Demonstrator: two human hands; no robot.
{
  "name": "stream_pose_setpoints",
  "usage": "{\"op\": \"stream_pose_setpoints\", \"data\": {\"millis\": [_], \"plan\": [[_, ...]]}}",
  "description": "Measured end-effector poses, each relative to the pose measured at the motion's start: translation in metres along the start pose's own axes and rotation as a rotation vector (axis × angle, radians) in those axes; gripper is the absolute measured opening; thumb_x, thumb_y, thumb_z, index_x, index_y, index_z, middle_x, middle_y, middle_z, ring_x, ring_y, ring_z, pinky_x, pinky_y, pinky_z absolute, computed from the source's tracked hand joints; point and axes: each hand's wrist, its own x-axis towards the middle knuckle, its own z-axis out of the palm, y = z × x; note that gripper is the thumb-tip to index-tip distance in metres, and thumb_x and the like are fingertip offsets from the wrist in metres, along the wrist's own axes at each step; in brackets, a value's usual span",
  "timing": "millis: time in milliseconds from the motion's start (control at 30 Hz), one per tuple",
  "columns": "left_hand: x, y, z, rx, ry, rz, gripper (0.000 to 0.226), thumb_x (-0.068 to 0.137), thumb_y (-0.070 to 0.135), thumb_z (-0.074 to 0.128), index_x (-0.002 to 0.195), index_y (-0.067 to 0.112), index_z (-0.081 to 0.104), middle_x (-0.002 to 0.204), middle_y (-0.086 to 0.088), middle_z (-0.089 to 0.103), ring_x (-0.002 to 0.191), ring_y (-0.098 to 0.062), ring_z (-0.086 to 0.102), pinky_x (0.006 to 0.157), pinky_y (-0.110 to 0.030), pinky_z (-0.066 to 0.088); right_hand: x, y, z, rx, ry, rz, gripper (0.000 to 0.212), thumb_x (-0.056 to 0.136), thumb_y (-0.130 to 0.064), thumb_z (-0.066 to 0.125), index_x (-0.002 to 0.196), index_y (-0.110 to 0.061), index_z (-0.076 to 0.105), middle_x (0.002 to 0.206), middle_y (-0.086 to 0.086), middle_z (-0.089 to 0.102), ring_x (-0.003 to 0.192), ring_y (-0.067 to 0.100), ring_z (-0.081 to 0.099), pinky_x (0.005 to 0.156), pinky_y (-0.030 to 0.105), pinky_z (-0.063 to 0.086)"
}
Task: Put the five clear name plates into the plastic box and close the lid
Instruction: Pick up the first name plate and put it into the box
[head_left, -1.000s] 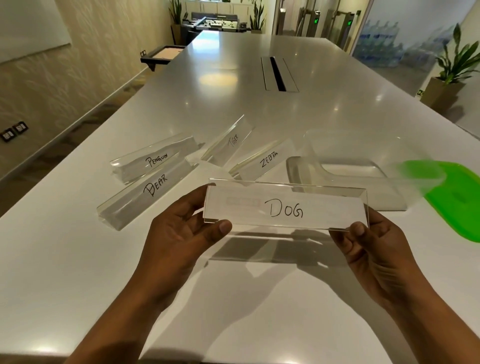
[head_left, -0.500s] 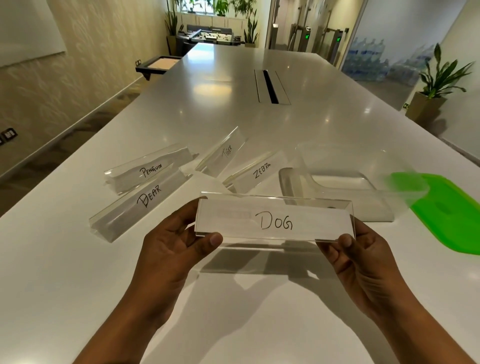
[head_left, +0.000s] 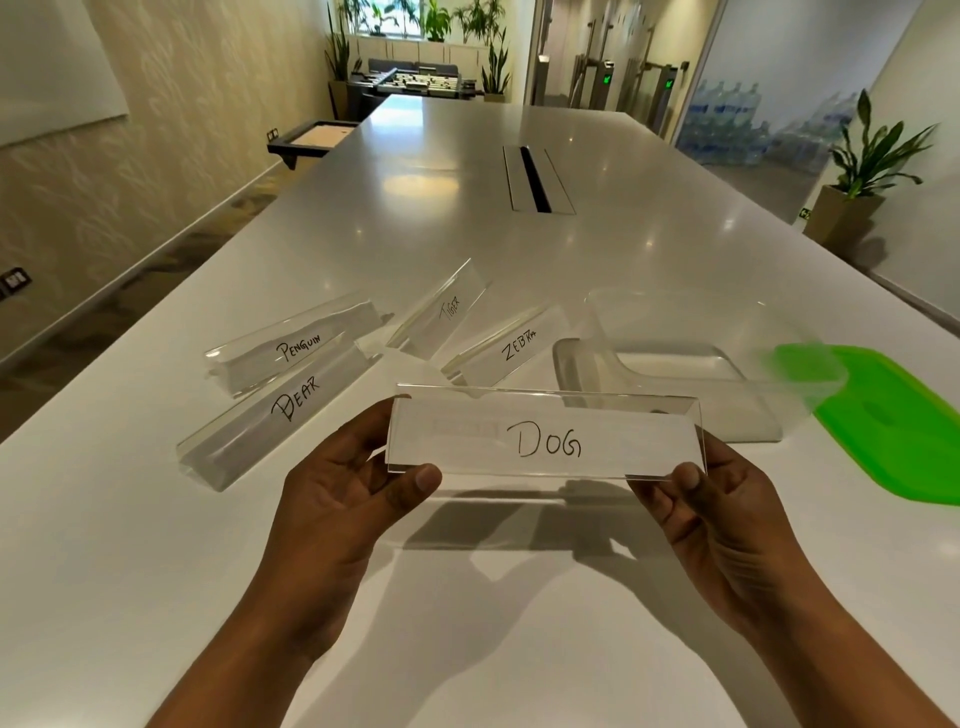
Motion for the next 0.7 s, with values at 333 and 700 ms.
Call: {"op": "stream_pose_setpoints", "data": {"millis": [333, 700], "plan": [[-0.002, 0.004, 0.002, -0.007, 0.012, -0.007, 0.071, 0.06, 0.042, 0.091, 0.125, 0.036, 0.063, 0.126, 0.006, 0.069, 0.115, -0.02, 0.066, 0.086, -0.025, 0.055, -0.003, -0.004, -0.004, -0.102, 0.007, 0.02, 0.066, 0.059, -0.038, 0.09, 0.116, -0.015, 0.068, 0.093, -0.001, 0.074, 0.088, 0.017, 0.07, 0.086, 0.032, 0.054], [-0.001, 0.002, 0.015, 0.047, -0.021, -0.053, 0.07, 0.05, 0.025, 0.095, 0.114, 0.035, 0.069, 0.114, -0.001, 0.075, 0.103, -0.026, 0.073, 0.077, -0.031, 0.06, 0.003, -0.07, 0.009, -1.137, -0.197, -0.319, 0.062, 0.067, -0.053, 0.078, 0.124, -0.037, 0.058, 0.128, -0.022, 0.06, 0.121, 0.001, 0.054, 0.098, 0.016, 0.041]]}}
